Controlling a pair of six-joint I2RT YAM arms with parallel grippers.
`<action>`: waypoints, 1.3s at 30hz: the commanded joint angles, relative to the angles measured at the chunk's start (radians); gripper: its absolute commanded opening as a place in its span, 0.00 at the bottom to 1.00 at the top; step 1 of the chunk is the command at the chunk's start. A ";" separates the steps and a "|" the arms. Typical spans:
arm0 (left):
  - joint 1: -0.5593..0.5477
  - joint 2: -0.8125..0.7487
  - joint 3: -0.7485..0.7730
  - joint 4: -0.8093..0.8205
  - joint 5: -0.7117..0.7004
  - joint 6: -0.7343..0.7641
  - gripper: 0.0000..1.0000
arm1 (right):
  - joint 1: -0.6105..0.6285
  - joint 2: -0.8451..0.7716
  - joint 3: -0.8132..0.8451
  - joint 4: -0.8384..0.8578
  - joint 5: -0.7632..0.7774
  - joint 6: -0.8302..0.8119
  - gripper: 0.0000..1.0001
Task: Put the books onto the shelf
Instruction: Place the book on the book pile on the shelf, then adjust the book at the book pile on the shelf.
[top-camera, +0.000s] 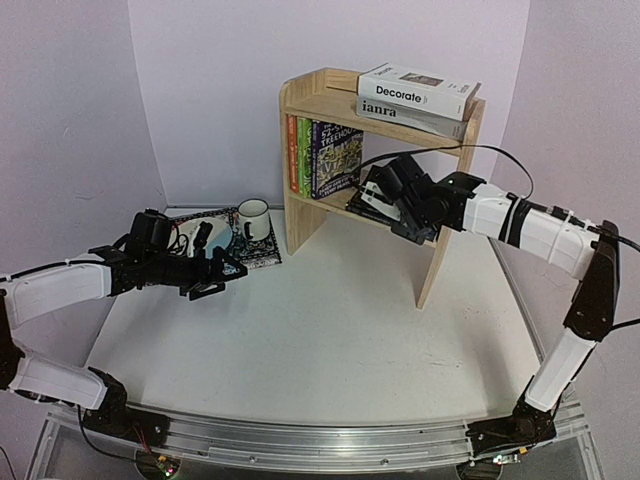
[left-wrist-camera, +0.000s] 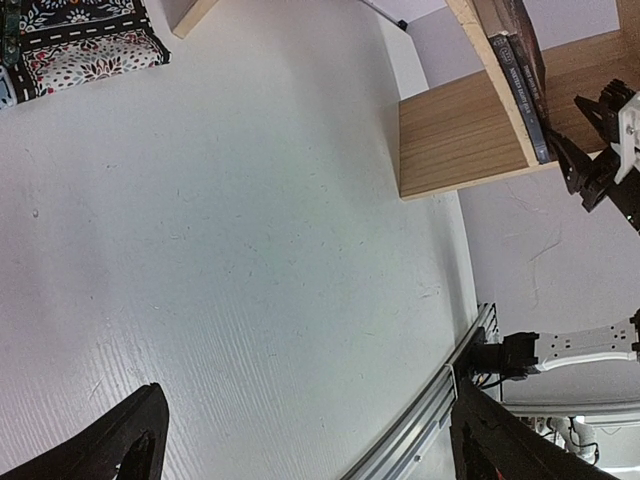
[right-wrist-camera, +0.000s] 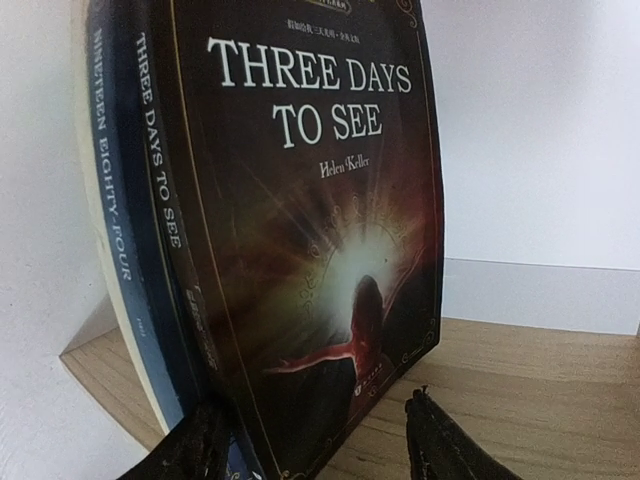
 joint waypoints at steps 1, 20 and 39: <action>0.002 0.007 0.027 0.023 0.014 -0.007 1.00 | 0.037 -0.032 0.031 -0.070 0.016 0.036 0.62; 0.001 0.010 0.033 0.022 0.017 -0.006 0.99 | 0.120 -0.073 0.064 -0.147 -0.032 0.107 0.98; 0.002 0.037 0.066 0.023 0.023 0.003 0.99 | 0.232 -0.150 -0.013 -0.096 -0.211 0.172 0.98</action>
